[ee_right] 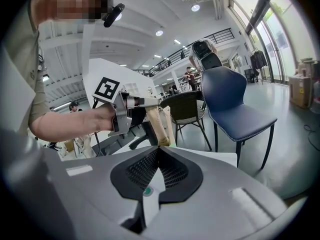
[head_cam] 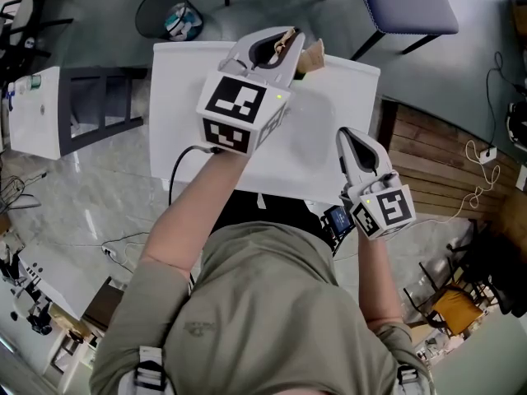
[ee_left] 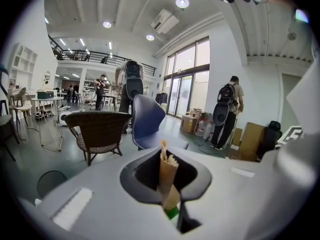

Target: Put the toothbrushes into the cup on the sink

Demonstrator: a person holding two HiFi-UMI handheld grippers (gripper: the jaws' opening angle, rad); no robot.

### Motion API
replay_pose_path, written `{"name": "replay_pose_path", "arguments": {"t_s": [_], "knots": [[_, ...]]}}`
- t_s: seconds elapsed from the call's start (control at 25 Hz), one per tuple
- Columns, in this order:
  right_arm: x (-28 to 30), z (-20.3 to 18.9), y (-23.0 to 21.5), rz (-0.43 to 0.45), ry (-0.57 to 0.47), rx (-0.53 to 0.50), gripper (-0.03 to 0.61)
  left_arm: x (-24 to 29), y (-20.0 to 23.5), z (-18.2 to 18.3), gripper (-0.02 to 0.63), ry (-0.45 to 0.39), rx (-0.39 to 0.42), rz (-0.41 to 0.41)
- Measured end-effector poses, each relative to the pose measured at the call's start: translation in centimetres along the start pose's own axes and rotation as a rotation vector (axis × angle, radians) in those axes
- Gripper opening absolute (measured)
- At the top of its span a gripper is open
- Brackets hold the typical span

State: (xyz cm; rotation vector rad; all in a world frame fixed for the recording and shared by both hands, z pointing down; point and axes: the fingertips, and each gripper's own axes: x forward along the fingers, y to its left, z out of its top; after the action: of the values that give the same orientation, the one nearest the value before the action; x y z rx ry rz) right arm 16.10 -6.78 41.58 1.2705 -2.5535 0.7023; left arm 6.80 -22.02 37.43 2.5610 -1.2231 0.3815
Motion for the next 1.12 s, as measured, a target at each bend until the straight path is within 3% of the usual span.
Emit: {"name": "replay_pose_path", "arguments": {"t_s": [0.56, 1.12], "knots": [[-0.5, -0.4, -0.3, 0.024, 0.004, 0.004, 0.011, 0.2, -1.1, -0.1, 0.008, 0.005, -0.015, 0.068], [-0.2, -0.6, -0.3, 0.039, 0.007, 0.000, 0.011, 0.6, -2.0, -0.3, 0.018, -0.009, 0.006, 0.023]]}}
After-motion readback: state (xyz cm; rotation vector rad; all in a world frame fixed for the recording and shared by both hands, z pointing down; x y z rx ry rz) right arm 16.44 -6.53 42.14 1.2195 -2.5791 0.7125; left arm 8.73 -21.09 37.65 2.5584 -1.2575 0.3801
